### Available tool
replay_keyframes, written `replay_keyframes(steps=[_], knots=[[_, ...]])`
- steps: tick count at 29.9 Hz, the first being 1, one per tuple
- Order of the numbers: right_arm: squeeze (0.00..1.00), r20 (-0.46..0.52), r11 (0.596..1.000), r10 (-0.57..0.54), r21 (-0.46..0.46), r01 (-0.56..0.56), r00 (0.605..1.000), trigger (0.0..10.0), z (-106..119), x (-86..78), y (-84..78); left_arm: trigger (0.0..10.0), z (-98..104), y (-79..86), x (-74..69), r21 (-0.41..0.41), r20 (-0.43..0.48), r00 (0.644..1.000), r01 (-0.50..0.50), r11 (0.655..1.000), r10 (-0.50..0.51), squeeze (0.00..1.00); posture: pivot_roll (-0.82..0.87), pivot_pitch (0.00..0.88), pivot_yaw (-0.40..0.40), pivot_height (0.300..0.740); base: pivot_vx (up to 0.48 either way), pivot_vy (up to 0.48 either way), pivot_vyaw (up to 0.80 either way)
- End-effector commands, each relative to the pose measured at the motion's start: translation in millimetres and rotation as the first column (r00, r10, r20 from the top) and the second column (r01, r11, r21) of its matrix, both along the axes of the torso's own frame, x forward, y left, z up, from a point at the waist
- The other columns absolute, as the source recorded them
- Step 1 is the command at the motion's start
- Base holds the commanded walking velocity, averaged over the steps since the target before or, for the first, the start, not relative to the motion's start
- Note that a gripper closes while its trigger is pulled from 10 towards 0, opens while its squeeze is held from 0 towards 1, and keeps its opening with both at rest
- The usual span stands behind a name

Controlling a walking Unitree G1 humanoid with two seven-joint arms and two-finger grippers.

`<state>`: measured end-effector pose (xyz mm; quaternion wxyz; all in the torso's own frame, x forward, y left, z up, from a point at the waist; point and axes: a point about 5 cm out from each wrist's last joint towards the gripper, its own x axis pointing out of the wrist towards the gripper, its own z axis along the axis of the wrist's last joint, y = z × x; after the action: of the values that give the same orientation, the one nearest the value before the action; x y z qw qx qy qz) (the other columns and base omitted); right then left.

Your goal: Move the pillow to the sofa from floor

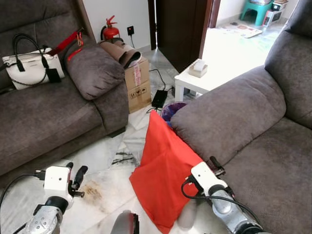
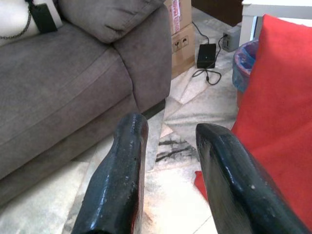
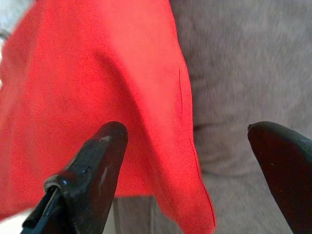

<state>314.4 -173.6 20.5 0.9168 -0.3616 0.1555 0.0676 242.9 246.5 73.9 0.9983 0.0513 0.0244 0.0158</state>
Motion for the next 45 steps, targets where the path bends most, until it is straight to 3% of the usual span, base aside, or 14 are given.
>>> replay_keyframes(steps=[1,6,8,10,13,17,26,35,40,43,44,45], knots=[[0.00,-0.025,1.000,0.009,-0.003,-0.010,1.000,10.0,-1,0.9,2.5,10.0,1,5.6,-1.6,-0.009,-0.008,1.000,-0.027,1.000,0.027,0.00,0.22,0.175,0.093,0.621,0.000,0.000,0.00],[0.00,-0.027,1.000,0.001,-0.009,-0.002,1.000,10.0,3,4.3,-0.9,10.0,17,1.4,6.6,-0.059,0.022,0.999,-0.043,0.997,0.044,0.00,0.22,0.208,0.085,0.621,0.000,0.000,0.00],[0.00,-0.039,1.000,0.010,-0.013,-0.011,0.999,10.0,3,4.8,-1.8,10.0,34,-1.4,19.1,-0.123,0.077,0.994,-0.071,0.990,0.081,0.00,0.23,0.229,0.073,0.621,0.000,0.000,0.00],[0.00,-0.042,1.000,0.012,-0.014,-0.013,0.999,10.0,3,4.6,-2.0,10.0,46,-4.7,25.6,-0.116,0.121,0.990,-0.054,0.992,0.068,0.00,0.23,0.232,0.072,0.621,0.000,0.000,0.00],[0.00,-0.055,1.000,0.018,-0.020,-0.020,0.998,10.0,0,2.4,-2.8,10.0,82,-14.9,42.2,-0.103,0.245,0.969,-0.009,0.995,0.034,0.00,0.23,0.248,0.070,0.621,0.000,0.000,0.00],[0.00,-0.061,1.000,0.014,-0.024,-0.015,0.998,10.0,-1,1.0,-3.4,10.0,95,-25.0,49.8,-0.049,0.276,0.961,0.047,0.998,-0.032,0.00,0.23,0.267,0.069,0.621,0.000,0.000,0.00],[0.00,-0.009,0.999,-0.014,-0.033,0.014,1.000,10.0,5,5.3,-5.1,10.0,91,-39.7,38.8,-0.067,0.240,0.969,0.071,0.995,-0.053,0.00,0.26,0.316,0.077,0.621,0.000,0.000,0.00],[0.00,0.065,0.999,0.025,0.031,-0.027,0.998,10.0,20,16.9,10.6,10.0,99,-34.0,28.5,-0.038,0.238,0.970,0.066,0.997,-0.055,0.00,0.28,0.316,0.085,0.621,0.000,0.000,0.00],[0.00,0.067,0.999,0.024,0.031,-0.026,0.997,10.0,20,16.9,10.6,10.0,100,-34.4,27.4,-0.038,0.232,0.971,0.064,0.997,-0.054,0.00,0.28,0.316,0.085,0.621,0.000,0.000,0.00],[0.00,0.114,0.998,0.012,0.053,-0.018,0.993,10.0,31,24.9,14.1,10.0,105,-35.1,24.5,-0.031,0.237,0.970,0.069,0.997,-0.060,0.00,0.29,0.313,0.093,0.621,0.000,0.000,0.00],[0.00,0.115,0.999,0.017,0.045,-0.022,0.993,4.3,30,24.7,14.5,10.0,105,-35.4,24.4,-0.029,0.237,0.970,0.070,0.997,-0.061,0.00,0.30,0.314,0.094,0.621,0.000,0.000,0.00],[0.00,0.117,0.999,0.023,0.034,-0.027,0.993,4.3,30,24.6,15.0,10.0,106,-35.5,24.3,-0.028,0.236,0.970,0.072,0.997,-0.063,0.00,0.30,0.315,0.094,0.621,0.000,0.000,0.00]])
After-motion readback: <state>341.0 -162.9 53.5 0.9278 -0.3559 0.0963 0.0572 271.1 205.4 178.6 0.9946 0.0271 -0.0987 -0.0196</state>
